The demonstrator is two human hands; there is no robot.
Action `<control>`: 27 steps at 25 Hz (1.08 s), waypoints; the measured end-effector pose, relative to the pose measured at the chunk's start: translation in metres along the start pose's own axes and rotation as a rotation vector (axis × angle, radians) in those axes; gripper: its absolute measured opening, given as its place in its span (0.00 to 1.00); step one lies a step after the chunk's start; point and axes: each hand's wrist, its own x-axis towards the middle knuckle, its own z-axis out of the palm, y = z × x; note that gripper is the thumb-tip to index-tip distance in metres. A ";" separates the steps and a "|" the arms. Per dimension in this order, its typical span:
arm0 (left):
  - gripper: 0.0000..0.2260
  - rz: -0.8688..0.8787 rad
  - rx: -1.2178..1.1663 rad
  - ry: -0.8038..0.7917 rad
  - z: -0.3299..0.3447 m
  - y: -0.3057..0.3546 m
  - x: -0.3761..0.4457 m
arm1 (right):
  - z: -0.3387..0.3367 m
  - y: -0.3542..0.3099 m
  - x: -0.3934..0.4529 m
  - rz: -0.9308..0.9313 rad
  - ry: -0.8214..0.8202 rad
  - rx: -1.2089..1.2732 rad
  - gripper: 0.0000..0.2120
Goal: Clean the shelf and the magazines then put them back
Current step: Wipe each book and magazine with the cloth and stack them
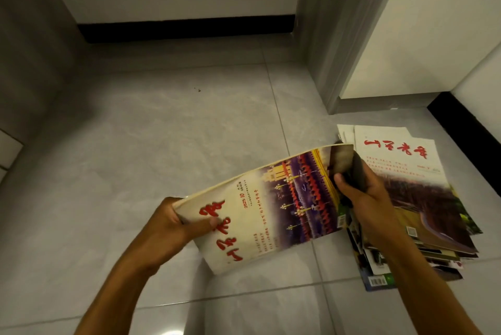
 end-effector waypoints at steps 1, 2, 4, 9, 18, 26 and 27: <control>0.10 0.016 0.041 -0.053 -0.007 0.003 0.001 | -0.003 -0.005 0.000 -0.046 -0.057 -0.048 0.16; 0.10 0.045 0.107 -0.101 -0.010 0.005 0.003 | -0.003 -0.011 -0.001 -0.091 -0.128 -0.105 0.14; 0.09 0.144 0.355 -0.168 0.006 0.011 0.010 | 0.006 -0.017 -0.002 -0.173 -0.246 -0.240 0.12; 0.09 0.348 0.357 0.040 0.040 0.012 0.020 | 0.028 -0.008 0.002 -0.270 -0.294 -0.377 0.13; 0.10 0.316 0.409 0.113 0.014 0.012 0.029 | -0.003 0.064 -0.046 0.127 -0.183 -0.234 0.13; 0.20 0.515 0.434 0.438 0.082 0.041 0.040 | -0.036 0.054 -0.060 0.386 0.553 0.679 0.11; 0.19 0.516 0.408 0.395 0.089 0.036 0.041 | -0.044 0.053 -0.055 0.406 0.581 0.731 0.11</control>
